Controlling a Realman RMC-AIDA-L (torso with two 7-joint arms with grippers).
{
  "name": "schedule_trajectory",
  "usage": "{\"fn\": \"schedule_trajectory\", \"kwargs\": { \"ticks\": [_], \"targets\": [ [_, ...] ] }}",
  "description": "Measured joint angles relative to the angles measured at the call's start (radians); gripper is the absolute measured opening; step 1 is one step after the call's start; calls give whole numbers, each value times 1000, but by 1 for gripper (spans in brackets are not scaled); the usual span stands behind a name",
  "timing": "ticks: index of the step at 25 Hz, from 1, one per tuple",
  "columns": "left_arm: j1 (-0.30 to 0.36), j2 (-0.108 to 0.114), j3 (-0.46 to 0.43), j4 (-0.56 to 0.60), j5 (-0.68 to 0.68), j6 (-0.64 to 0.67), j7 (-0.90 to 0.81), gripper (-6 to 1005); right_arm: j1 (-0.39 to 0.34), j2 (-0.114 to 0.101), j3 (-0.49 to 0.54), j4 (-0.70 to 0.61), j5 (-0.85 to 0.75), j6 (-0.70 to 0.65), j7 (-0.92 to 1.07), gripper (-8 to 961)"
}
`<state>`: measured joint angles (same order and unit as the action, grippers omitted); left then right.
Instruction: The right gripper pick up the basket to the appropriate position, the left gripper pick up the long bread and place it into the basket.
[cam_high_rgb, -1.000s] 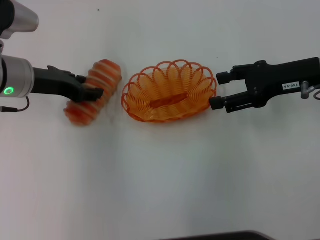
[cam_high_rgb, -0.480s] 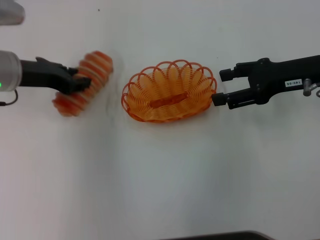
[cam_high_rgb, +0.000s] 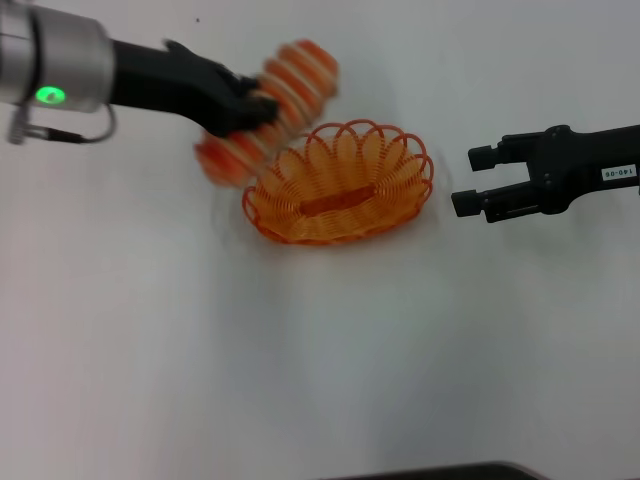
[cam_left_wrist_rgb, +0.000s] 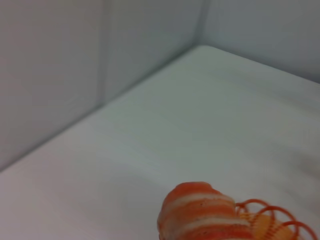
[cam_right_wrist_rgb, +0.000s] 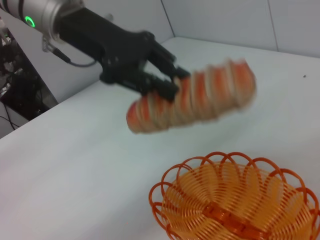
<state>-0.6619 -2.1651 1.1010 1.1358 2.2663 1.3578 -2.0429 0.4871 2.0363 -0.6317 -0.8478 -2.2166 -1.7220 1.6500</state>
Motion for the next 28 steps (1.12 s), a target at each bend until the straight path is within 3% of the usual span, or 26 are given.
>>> {"fn": "schedule_trajectory", "kwargs": {
  "ticks": [7,11,16,19,23,25,28],
  "targets": [
    [-140,1,138,-224,10,-50,-4,305,-7,5,-8,2,-2,0,-2,886],
    [-142,-3,143,-236,7,-48,-4,266,-12,9,-4,2,-2,0,-5,886],
    [-118,-6,140,-222,-25,-57,1,323,-12,13,-8,3,-3,0,-6,886],
    [-80,-5,136,-177,-54,-56,1,570,-11,15,-9,3,-3,0,-5,885],
    [-7,4,81,-87,-92,-5,3,705,-9,18,-10,3,-3,0,-1,885],
    [40,6,1,-29,-99,62,12,772,-8,18,-11,3,-3,-1,1,885],
    [107,6,-159,16,-126,199,62,796,-6,19,-9,3,-1,-2,2,885]
  ]
}}
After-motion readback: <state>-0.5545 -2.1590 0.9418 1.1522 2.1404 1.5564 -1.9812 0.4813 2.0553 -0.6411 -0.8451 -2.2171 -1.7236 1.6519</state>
